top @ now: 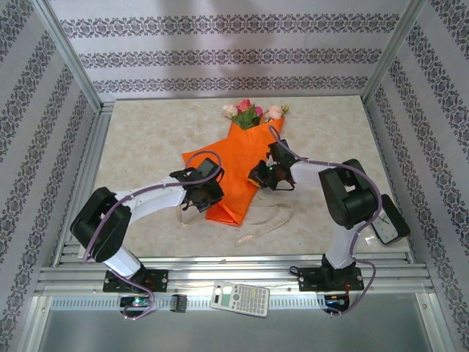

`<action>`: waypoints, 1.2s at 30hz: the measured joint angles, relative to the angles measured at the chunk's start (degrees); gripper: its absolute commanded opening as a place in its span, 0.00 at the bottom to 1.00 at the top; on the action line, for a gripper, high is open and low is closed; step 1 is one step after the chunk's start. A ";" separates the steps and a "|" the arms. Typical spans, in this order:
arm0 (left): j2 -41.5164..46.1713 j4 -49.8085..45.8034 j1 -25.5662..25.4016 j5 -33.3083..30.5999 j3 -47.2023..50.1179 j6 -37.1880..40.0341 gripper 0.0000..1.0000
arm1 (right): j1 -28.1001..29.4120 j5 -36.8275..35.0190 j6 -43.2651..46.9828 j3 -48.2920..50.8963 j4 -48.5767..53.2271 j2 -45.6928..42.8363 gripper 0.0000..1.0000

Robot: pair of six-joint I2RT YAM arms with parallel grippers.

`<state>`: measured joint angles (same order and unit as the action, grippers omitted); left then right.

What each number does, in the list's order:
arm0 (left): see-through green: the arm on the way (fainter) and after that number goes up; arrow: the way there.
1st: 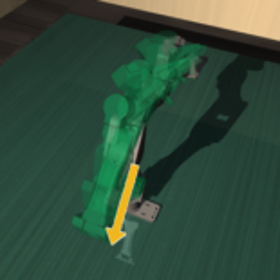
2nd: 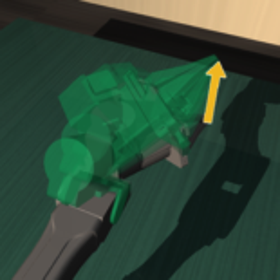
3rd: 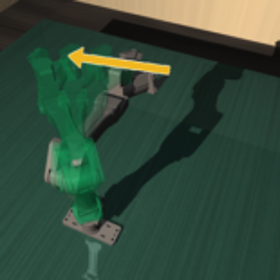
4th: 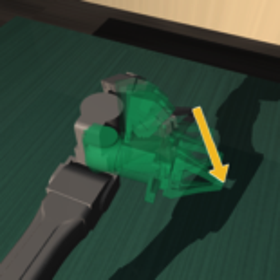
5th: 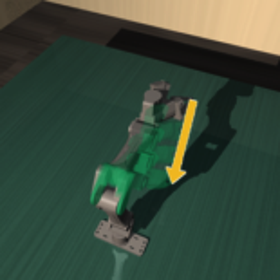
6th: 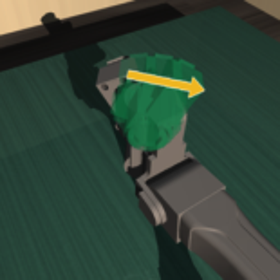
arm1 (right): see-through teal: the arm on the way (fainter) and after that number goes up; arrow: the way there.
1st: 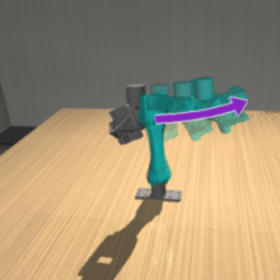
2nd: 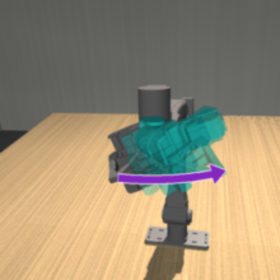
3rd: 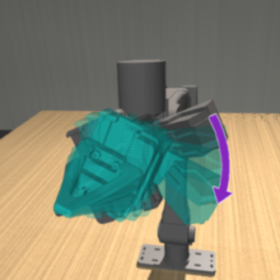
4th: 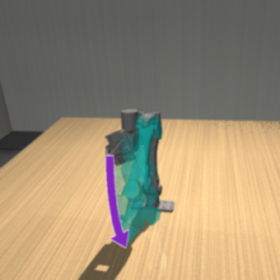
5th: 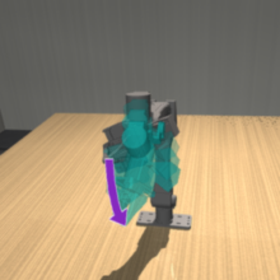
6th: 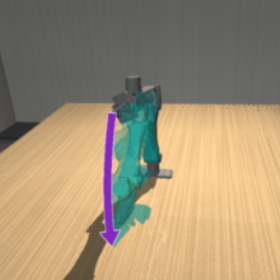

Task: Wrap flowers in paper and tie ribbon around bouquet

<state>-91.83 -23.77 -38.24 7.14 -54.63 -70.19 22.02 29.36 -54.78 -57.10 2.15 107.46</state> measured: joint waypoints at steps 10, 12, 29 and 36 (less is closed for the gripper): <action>3.39 -6.54 0.68 -2.67 -8.55 1.77 0.14 | 1.14 -0.55 0.79 -2.95 1.84 2.67 0.17; 2.47 -4.52 0.09 0.87 -11.87 2.32 0.12 | 1.14 -0.33 0.79 -2.95 1.66 2.86 0.17; -16.26 26.99 -5.14 16.44 -1.42 3.78 0.03 | 0.66 2.23 1.22 -3.67 0.76 4.48 0.14; -5.66 42.38 -5.09 16.41 17.57 -6.49 0.03 | 0.15 4.83 2.29 -5.31 1.70 5.99 0.12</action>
<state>-97.49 18.61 -43.33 23.55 -37.06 -76.69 22.17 34.20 -52.49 -62.41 3.86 113.45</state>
